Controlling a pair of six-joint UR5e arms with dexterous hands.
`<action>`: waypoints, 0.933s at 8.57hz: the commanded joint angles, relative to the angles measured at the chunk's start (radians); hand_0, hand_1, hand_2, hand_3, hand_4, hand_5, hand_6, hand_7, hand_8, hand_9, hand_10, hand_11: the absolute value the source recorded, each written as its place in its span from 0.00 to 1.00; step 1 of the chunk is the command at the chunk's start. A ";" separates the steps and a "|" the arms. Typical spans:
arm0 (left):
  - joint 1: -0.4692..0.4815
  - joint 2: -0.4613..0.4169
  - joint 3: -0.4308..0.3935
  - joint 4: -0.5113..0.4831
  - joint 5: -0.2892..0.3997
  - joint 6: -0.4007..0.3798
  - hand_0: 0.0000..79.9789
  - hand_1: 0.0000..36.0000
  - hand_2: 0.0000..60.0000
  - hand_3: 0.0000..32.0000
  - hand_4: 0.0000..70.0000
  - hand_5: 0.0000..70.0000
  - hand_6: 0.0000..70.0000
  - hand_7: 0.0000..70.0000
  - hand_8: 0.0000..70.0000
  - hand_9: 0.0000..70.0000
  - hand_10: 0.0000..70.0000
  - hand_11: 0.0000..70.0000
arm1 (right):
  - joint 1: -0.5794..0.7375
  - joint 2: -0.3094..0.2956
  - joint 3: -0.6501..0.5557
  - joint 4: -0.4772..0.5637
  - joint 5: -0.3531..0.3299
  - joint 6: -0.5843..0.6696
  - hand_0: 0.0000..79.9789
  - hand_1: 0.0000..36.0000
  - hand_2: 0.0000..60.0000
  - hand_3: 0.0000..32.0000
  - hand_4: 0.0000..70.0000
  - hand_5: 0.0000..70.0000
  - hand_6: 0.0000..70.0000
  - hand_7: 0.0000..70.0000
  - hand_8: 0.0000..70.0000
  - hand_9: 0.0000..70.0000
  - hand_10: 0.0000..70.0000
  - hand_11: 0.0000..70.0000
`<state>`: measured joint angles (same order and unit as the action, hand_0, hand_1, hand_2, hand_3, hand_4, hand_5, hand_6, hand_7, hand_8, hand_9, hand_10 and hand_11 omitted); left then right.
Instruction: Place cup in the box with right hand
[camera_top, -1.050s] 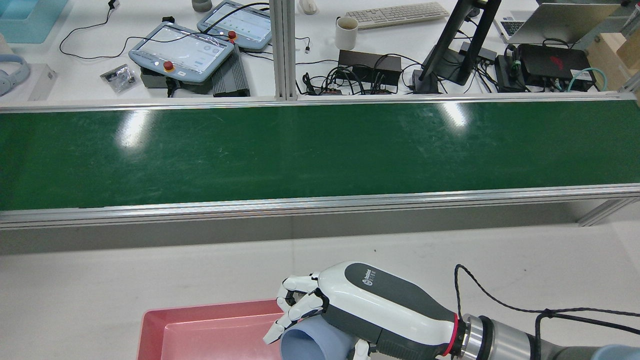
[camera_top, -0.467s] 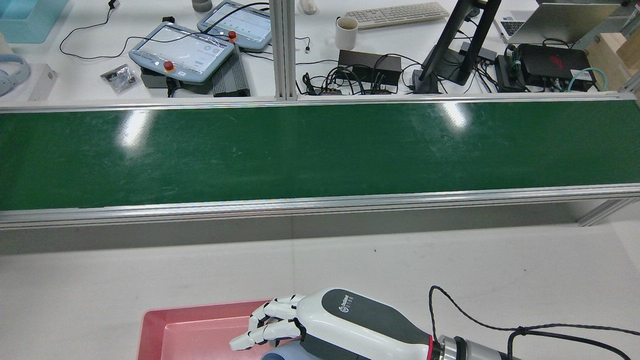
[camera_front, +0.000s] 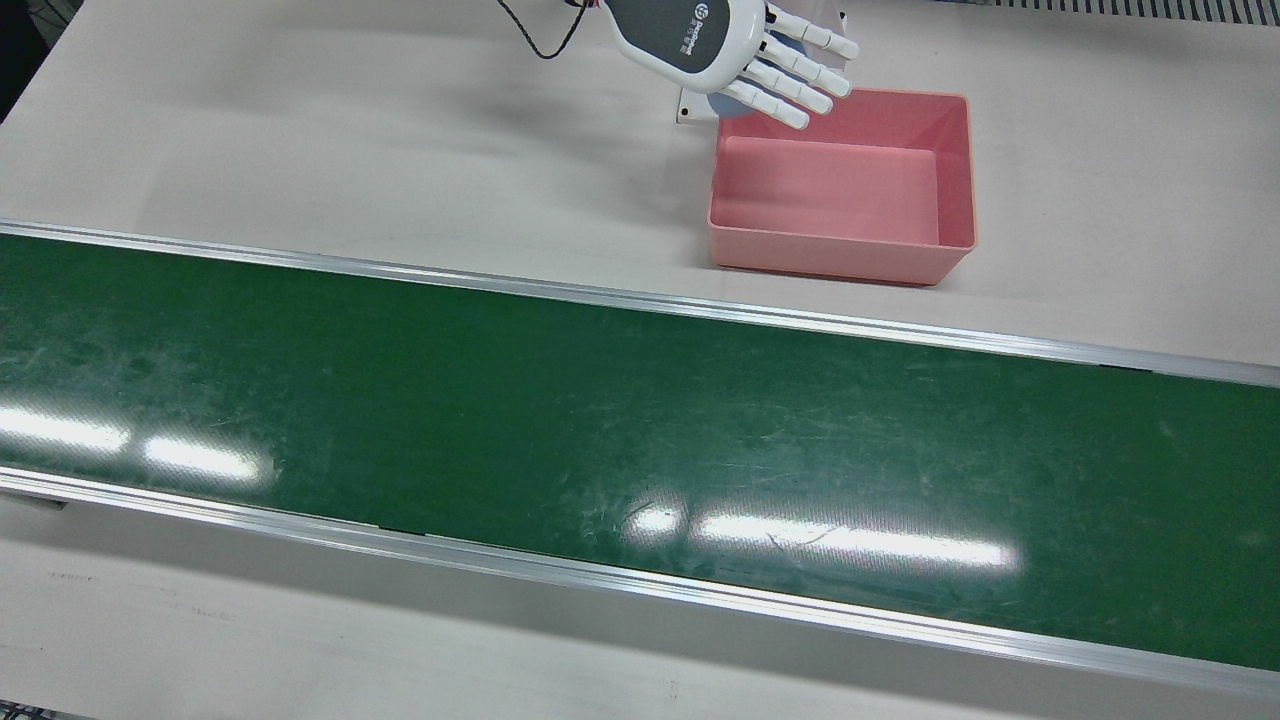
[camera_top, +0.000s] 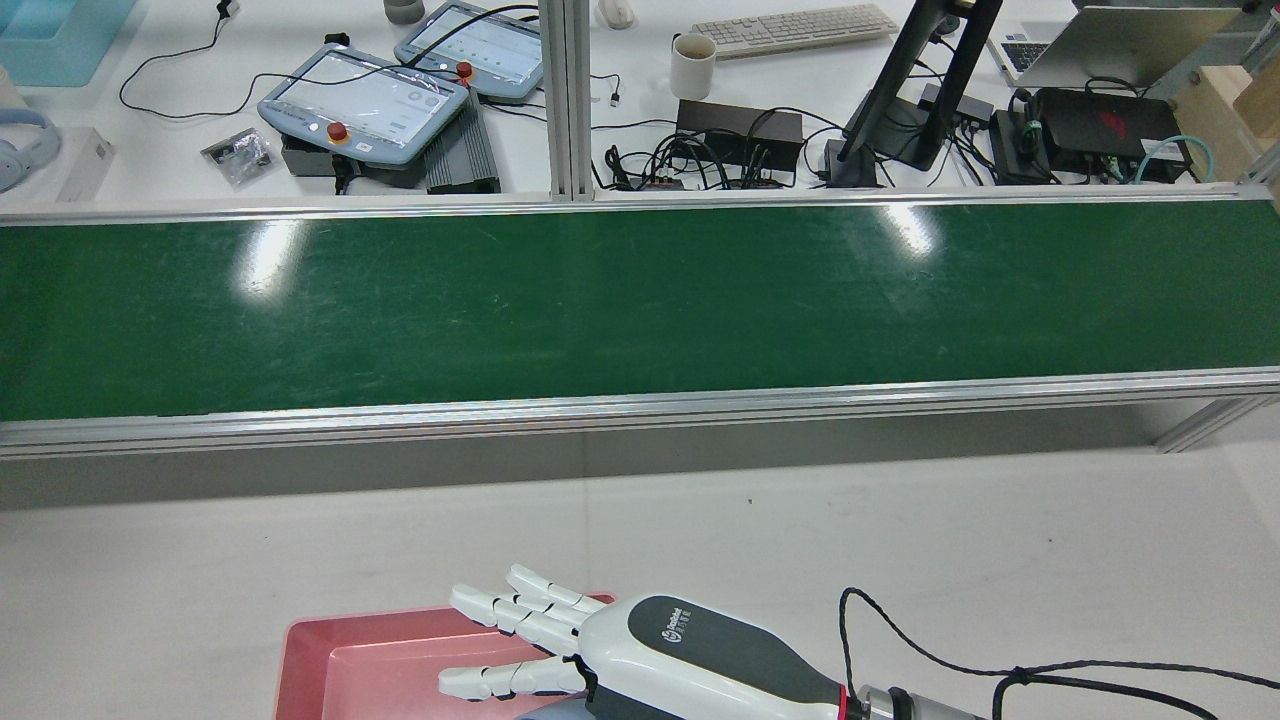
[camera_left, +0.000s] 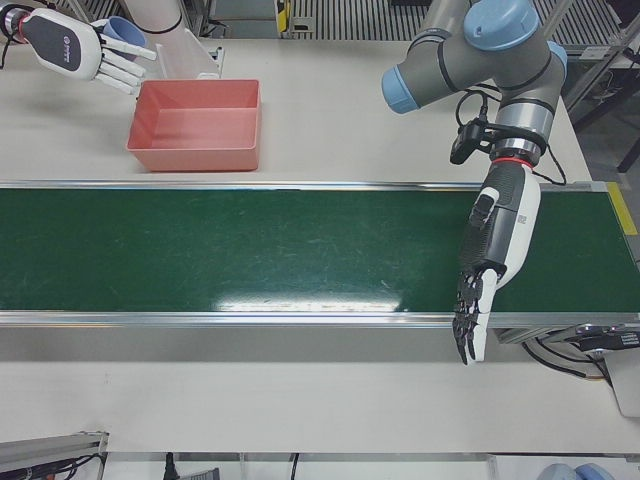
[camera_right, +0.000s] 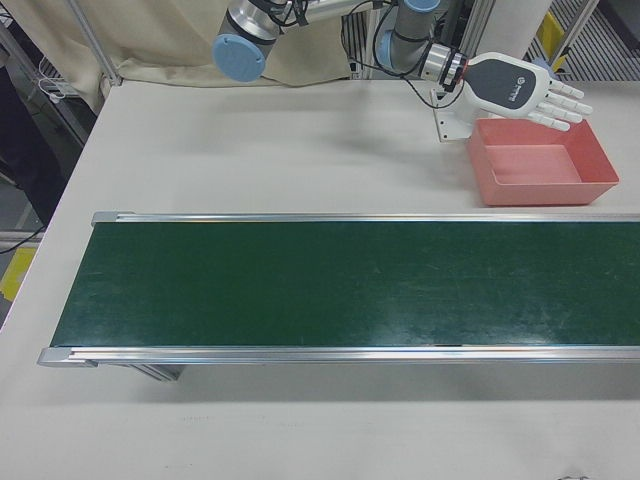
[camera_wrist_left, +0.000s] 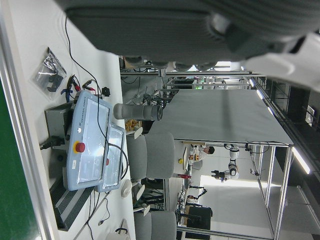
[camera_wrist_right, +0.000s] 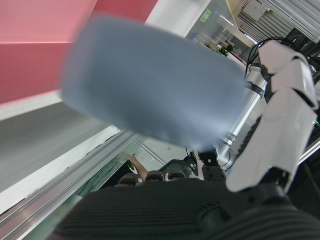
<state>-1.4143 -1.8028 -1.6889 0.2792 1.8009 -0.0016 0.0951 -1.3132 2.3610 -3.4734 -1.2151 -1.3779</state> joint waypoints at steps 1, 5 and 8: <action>0.000 0.000 0.000 0.000 0.000 0.000 0.00 0.00 0.00 0.00 0.00 0.00 0.00 0.00 0.00 0.00 0.00 0.00 | -0.002 -0.001 -0.002 0.002 0.000 0.000 0.52 0.45 0.42 0.00 0.00 0.03 0.00 0.00 0.00 0.00 0.00 0.00; 0.000 0.000 0.000 0.000 0.000 0.000 0.00 0.00 0.00 0.00 0.00 0.00 0.00 0.00 0.00 0.00 0.00 0.00 | 0.273 -0.107 0.015 -0.016 -0.026 0.348 0.53 0.43 0.35 0.00 0.00 0.04 0.00 0.00 0.00 0.00 0.00 0.00; 0.000 0.000 0.000 0.000 0.000 0.000 0.00 0.00 0.00 0.00 0.00 0.00 0.00 0.00 0.00 0.00 0.00 0.00 | 0.811 -0.144 -0.087 -0.012 -0.203 0.546 0.58 0.48 0.30 0.00 0.00 0.05 0.00 0.00 0.00 0.00 0.00 0.00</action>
<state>-1.4144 -1.8024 -1.6889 0.2792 1.8009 -0.0015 0.5388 -1.4326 2.3625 -3.4891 -1.3079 -0.9758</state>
